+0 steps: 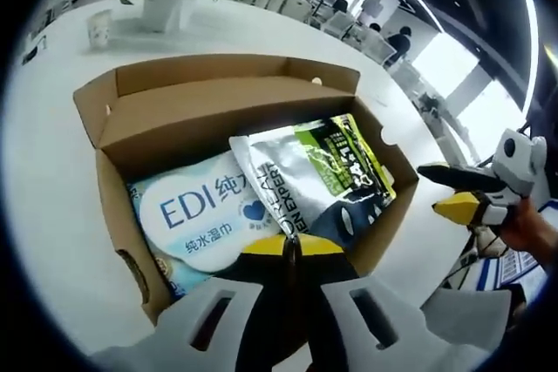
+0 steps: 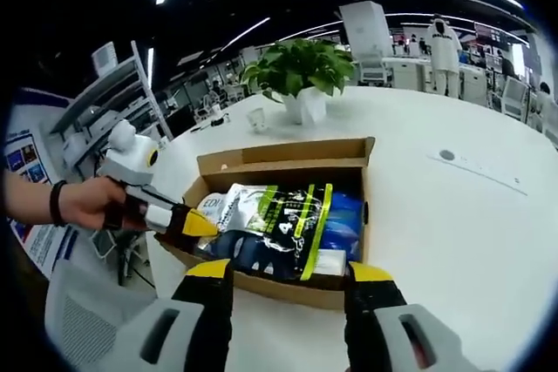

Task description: Operate the shoe box by opening the lid, removing the specified soft item, and placing it in the target area until the item is outside and the box remains undamaged.

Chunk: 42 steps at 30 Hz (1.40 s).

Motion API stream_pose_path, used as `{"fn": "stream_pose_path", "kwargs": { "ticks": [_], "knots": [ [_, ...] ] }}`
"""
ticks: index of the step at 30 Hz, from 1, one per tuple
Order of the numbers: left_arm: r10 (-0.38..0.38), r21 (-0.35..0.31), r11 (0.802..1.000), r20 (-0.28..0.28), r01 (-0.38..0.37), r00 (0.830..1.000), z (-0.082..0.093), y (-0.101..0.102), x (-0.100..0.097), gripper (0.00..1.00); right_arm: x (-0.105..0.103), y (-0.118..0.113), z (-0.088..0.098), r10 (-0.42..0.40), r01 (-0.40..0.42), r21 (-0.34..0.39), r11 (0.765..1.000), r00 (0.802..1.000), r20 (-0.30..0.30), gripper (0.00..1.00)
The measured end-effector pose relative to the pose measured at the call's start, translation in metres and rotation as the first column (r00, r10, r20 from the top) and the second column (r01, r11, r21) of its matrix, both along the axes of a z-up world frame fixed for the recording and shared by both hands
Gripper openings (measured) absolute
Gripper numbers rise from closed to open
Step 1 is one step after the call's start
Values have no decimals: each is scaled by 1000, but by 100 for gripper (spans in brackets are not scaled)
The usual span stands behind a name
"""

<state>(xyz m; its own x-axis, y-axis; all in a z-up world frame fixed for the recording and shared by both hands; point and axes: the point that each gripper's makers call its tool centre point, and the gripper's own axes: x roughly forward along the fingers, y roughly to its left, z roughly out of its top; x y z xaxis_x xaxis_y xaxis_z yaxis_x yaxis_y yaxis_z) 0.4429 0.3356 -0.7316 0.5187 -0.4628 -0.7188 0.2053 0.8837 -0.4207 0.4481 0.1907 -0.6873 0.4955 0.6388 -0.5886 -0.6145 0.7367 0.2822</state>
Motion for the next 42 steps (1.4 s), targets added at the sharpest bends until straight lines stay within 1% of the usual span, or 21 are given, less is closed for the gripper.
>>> {"fn": "stream_pose_path", "kwargs": {
  "ticks": [9, 12, 15, 19, 23, 26, 30, 33, 36, 42],
  "knots": [
    [1, -11, 1000, -6, -2, 1000, 0, 2, 2, 2, 14, 12, -6, 12, -12, -6, 1000, 1000, -23, 47],
    [1, -11, 1000, -7, -1, 1000, 0, 1, 2, 2, 21, 18, -4, 5, -5, 4, 1000, 1000, -30, 45],
    [3, -11, 1000, -8, -3, 1000, 0, 1, 2, 1, 27, 21, -8, 6, -7, -26, 1000, 999, -37, 44],
    [5, -14, 1000, -11, -5, 1000, 0, 1, 2, 1, 32, 27, -17, 8, -11, -37, 999, 998, -65, 43],
    [8, -17, 1000, -15, -8, 1000, 0, 2, 2, 1, 35, 31, -27, 16, -22, -60, 998, 996, -89, 43],
    [8, -19, 1000, -15, -8, 1000, 0, 2, 2, 1, 37, 34, -32, 10, -17, -61, 998, 993, -117, 43],
    [7, -23, 1000, -16, -8, 1000, -1, 2, 2, 1, 40, 34, -39, 9, -20, -82, 996, 991, -132, 42],
    [7, -24, 1000, -17, -7, 1000, -1, 2, 2, 1, 41, 31, -40, 4, -19, -99, 995, 990, -143, 38],
    [7, -25, 1000, -16, -7, 1000, -1, 1, 2, 1, 40, 30, -40, 3, -19, -100, 995, 988, -156, 37],
    [3, -24, 1000, -14, -4, 1000, -1, 0, 4, 1, 39, 30, -43, 14, -37, -130, 991, 986, -168, 34]
  ]
}}
